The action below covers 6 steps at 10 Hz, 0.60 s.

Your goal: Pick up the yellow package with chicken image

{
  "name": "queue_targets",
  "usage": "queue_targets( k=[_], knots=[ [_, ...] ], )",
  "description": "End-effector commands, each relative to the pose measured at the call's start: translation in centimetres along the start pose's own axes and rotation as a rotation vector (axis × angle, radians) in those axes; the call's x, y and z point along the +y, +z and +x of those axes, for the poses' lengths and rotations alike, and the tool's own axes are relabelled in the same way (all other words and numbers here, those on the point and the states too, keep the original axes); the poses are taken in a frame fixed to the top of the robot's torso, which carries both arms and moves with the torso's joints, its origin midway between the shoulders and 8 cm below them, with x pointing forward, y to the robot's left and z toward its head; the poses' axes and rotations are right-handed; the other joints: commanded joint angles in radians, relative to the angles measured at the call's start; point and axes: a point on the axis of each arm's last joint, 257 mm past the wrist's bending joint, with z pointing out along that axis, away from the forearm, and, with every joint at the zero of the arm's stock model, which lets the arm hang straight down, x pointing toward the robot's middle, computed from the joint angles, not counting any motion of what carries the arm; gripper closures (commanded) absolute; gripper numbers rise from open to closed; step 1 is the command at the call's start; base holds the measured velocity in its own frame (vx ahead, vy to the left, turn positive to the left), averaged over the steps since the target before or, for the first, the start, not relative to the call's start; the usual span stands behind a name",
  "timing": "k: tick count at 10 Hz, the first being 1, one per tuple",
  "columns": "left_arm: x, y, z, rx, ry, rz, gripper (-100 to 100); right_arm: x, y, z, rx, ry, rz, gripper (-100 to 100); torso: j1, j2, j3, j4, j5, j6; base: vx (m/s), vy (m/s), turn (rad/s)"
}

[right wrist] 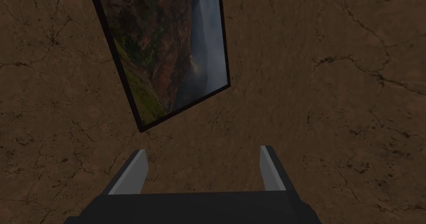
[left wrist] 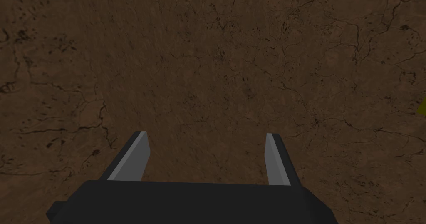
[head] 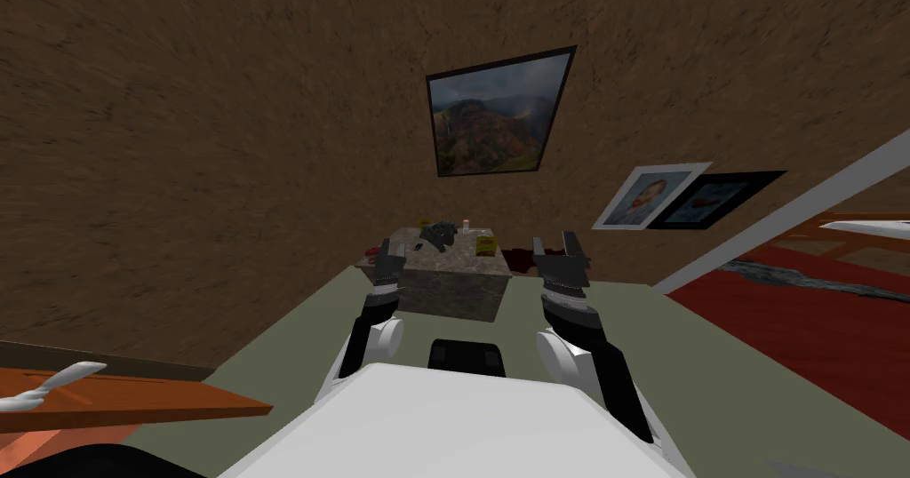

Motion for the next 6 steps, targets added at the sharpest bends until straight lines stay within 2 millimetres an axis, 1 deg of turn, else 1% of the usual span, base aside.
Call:
queue_targets(
  k=[1,4,5,6],
  knots=[
    [0.0,0.0,0.0,0.000,0.000,0.000,0,-0.4,-0.1,0.5,0.034,-0.013,0.011,-100,0.000,0.000,0.000,0.000,0.000,0.000,-0.010,-0.004,0.051],
    [0.0,0.0,0.0,0.000,0.000,0.000,0,-1.7,-0.8,2.2,0.138,-0.057,0.047,-100,-0.002,0.002,0.001,0.000,0.000,0.000,-0.028,-0.024,0.094],
    [0.0,0.0,0.0,0.000,0.000,0.000,0,-1.7,-0.8,2.3,0.149,-0.061,0.049,-100,-0.002,0.002,0.001,0.000,0.000,0.000,-0.022,-0.022,0.036],
    [0.0,0.0,0.0,0.000,0.000,0.000,0,-2.3,-1.2,2.9,0.193,-0.080,0.065,-100,-0.002,0.002,0.001,0.000,0.000,0.000,-0.024,-0.017,0.066]
  ],
)
